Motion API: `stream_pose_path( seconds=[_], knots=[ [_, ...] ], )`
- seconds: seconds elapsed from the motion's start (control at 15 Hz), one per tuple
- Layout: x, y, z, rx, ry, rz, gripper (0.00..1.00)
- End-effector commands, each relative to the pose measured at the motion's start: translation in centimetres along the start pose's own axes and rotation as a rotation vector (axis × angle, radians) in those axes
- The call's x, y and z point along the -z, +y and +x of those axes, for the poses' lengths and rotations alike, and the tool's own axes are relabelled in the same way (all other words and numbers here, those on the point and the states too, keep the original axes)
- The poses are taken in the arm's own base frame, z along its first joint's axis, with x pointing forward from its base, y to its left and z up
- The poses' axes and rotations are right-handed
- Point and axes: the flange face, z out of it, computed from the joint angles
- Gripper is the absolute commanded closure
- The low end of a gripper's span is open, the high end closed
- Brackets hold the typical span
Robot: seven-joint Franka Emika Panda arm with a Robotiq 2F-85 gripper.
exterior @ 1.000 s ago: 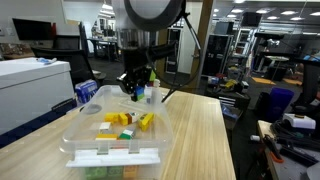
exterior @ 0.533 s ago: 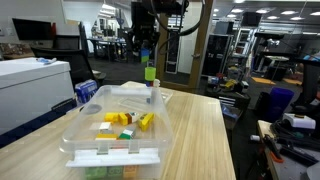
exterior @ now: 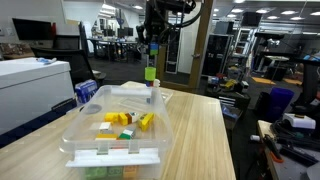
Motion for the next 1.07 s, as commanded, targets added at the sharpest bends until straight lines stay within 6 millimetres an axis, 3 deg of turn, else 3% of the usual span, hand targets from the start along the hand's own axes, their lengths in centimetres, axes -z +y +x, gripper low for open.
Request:
stream_pose_path(
  seconds=[0.0, 0.13, 0.47, 1.0],
  knots=[
    [0.0, 2.4, 1.3, -0.134, 0.001, 0.043, 0.89],
    [-0.3, 4.4, 2.6, -0.212, 0.006, 0.064, 0.89],
    [-1.6, 6.2, 5.1, -0.302, 0.024, 0.064, 0.89],
    [-4.8, 5.1, 7.4, -0.327, 0.004, 0.063, 0.89]
  ],
)
